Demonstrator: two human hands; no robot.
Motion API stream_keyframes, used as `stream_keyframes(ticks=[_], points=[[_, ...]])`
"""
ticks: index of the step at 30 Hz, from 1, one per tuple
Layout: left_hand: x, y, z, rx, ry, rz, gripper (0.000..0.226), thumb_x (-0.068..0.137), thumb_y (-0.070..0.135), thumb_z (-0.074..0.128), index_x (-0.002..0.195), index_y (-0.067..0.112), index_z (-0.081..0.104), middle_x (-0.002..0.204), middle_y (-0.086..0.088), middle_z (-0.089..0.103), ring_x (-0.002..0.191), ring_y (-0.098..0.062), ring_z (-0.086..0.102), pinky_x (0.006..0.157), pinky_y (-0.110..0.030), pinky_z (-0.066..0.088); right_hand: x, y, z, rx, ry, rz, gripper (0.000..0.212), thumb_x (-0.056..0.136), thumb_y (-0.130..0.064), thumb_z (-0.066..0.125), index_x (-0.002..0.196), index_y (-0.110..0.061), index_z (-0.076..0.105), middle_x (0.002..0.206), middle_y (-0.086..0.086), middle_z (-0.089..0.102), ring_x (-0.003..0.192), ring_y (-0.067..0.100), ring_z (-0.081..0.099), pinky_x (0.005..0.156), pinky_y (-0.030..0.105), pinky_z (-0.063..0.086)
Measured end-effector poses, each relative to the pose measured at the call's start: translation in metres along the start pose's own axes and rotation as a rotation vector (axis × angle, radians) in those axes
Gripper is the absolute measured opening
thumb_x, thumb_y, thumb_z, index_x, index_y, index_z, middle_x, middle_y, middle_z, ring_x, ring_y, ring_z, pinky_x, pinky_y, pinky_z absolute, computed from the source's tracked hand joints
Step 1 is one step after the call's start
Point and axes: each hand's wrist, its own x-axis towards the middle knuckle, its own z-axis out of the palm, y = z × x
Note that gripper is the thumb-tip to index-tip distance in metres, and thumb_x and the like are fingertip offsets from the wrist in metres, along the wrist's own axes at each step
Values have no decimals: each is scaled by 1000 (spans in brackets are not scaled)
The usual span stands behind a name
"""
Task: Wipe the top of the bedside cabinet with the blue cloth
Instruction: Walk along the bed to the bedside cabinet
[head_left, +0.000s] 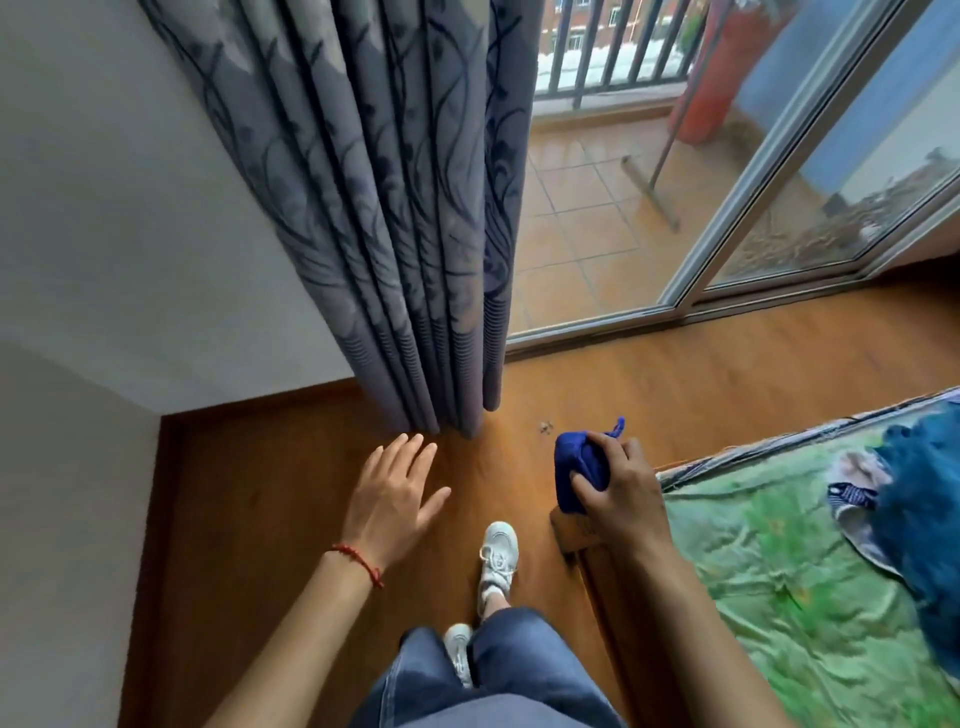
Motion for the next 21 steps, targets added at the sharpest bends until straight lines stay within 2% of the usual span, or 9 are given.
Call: stream_keyframes(ticks=[4,8,12,17,21], points=[[68,4,0,4,-13,72,63,90,49,31,113,0,64,112,-19,64,106,-35,60,87,-50,48,53,8,-11,10,3,37,49,74,-16,68,120,-14,53,102,12,49,88,33,55,74,40,46],[133,18,-4,16,20,157,65,93,51,28,113,1,64,115,-17,63,108,-33,58,94,-44,41,95,17,-27,33,33,80,48,74,-17,68,120,-15,53,102,10,49,88,32,55,74,36,45],[192,38,-5,3,23,267,57,83,44,40,111,1,66,113,-17,64,106,-32,60,89,-45,47,125,33,-44,38,99,171,48,74,-16,70,119,-12,55,103,12,50,90,32,54,73,32,40],[271,74,-1,-14,-33,480,55,80,41,42,107,0,67,111,-20,64,101,-34,62,83,-49,51,140,62,-60,62,193,330,45,76,-17,69,118,-13,55,102,10,49,86,31,56,69,32,42],[339,109,9,-7,-96,684,57,80,43,43,106,-1,67,110,-21,65,100,-36,63,79,-51,52,150,81,-71,74,317,495,45,78,-18,68,120,-12,54,106,10,49,91,29,57,70,30,42]])
